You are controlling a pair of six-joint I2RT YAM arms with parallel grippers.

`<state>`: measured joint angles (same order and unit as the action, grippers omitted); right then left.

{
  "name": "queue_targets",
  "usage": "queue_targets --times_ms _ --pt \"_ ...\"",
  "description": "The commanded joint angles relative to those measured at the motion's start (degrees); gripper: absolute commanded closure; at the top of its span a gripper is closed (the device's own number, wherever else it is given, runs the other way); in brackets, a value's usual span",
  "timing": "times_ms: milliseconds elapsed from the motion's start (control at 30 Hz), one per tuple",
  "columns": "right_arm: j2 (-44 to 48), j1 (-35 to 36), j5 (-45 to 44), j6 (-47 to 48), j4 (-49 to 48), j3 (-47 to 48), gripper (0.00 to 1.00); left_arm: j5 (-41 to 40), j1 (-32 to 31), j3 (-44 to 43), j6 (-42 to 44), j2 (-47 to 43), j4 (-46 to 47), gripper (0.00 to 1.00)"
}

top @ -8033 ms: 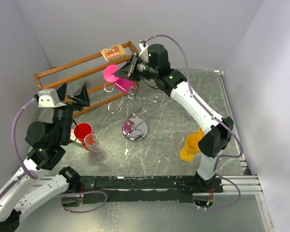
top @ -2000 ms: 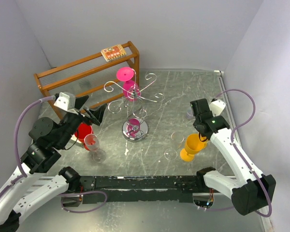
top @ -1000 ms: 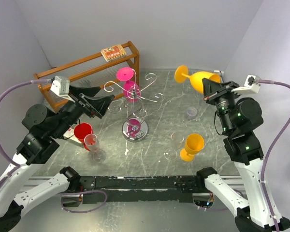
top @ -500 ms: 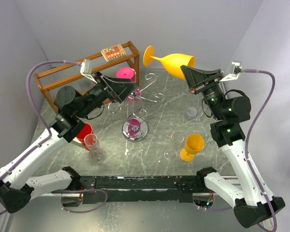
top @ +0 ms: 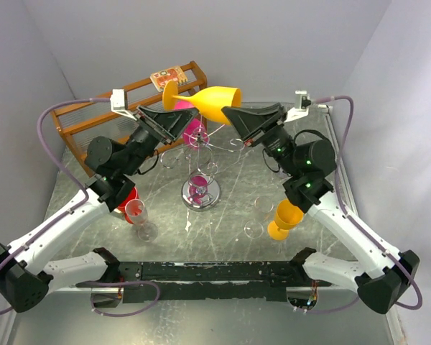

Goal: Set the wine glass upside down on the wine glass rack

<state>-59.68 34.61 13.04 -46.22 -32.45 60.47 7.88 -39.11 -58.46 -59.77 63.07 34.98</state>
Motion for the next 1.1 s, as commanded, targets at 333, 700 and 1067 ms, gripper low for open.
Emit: queue_targets --times_ms 333,700,1067 --pt "-7.25 9.38 -4.15 2.55 -7.94 2.88 1.0 -20.68 -0.26 4.71 2.07 -10.81 -9.32 0.19" --pt "-7.37 12.35 -11.42 7.17 -4.91 4.11 1.0 -23.06 -0.26 5.28 -1.33 -12.02 -12.93 0.24" --pt "-8.14 12.42 -10.27 3.19 -3.76 5.4 1.0 -25.35 -0.18 4.35 -5.73 -11.18 -15.58 0.21"
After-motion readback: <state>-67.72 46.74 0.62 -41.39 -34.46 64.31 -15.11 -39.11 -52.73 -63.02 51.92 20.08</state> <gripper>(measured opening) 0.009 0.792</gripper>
